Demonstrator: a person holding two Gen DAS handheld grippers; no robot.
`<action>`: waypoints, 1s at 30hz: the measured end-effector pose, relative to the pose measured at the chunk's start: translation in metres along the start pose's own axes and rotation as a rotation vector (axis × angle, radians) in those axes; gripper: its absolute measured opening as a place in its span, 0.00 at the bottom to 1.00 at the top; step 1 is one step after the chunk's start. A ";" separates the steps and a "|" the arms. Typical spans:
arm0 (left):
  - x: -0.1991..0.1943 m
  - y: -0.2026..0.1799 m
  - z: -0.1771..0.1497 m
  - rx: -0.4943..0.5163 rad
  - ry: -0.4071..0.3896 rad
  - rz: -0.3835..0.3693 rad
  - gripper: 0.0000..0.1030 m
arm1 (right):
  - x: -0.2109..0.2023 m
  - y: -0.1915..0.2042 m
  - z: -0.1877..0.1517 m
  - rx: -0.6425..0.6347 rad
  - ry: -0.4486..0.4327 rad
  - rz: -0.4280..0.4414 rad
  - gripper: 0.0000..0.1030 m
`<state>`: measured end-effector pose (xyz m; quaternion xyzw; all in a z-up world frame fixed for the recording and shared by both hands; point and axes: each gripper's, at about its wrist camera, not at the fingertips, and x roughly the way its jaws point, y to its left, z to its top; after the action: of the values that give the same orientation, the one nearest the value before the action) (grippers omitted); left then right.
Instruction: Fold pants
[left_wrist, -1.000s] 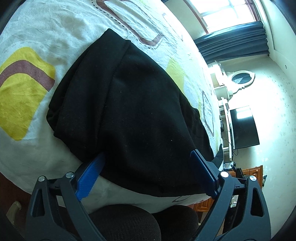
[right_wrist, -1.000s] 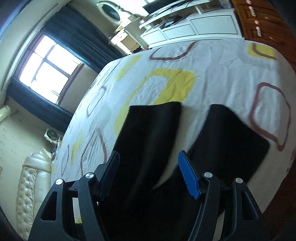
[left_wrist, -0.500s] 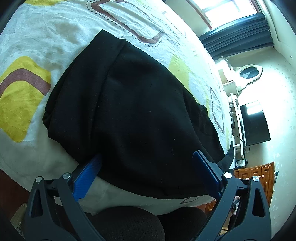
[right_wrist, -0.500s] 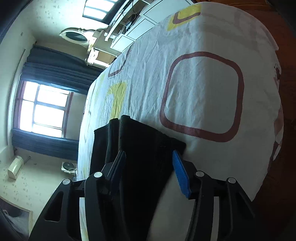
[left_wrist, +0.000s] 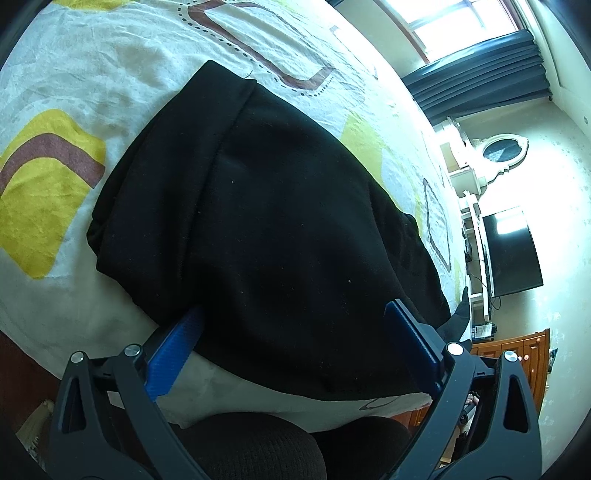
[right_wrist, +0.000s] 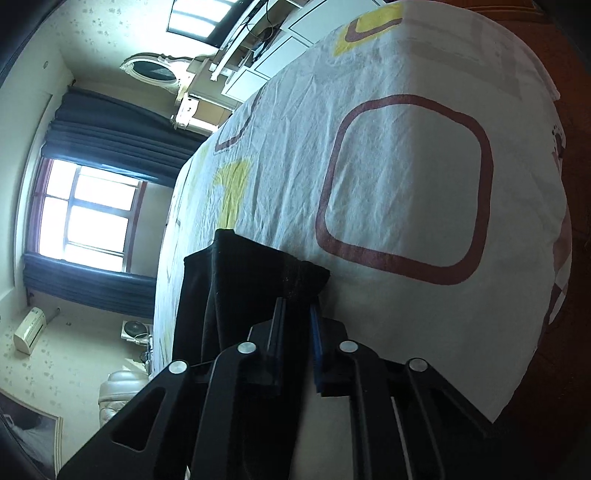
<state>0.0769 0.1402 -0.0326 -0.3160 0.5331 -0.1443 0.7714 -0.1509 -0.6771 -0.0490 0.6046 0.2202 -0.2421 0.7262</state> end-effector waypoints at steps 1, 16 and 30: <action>0.000 0.000 0.000 -0.003 -0.001 -0.001 0.95 | -0.003 0.000 0.003 -0.008 -0.017 -0.013 0.09; 0.002 0.000 -0.001 -0.006 -0.003 -0.016 0.97 | -0.056 -0.041 0.020 0.040 -0.208 -0.123 0.30; 0.000 0.006 0.001 -0.023 -0.002 -0.032 0.97 | 0.078 0.212 -0.036 -0.514 0.032 -0.193 0.62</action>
<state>0.0769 0.1445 -0.0362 -0.3333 0.5290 -0.1501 0.7659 0.0401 -0.6165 0.0605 0.3806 0.3425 -0.2366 0.8258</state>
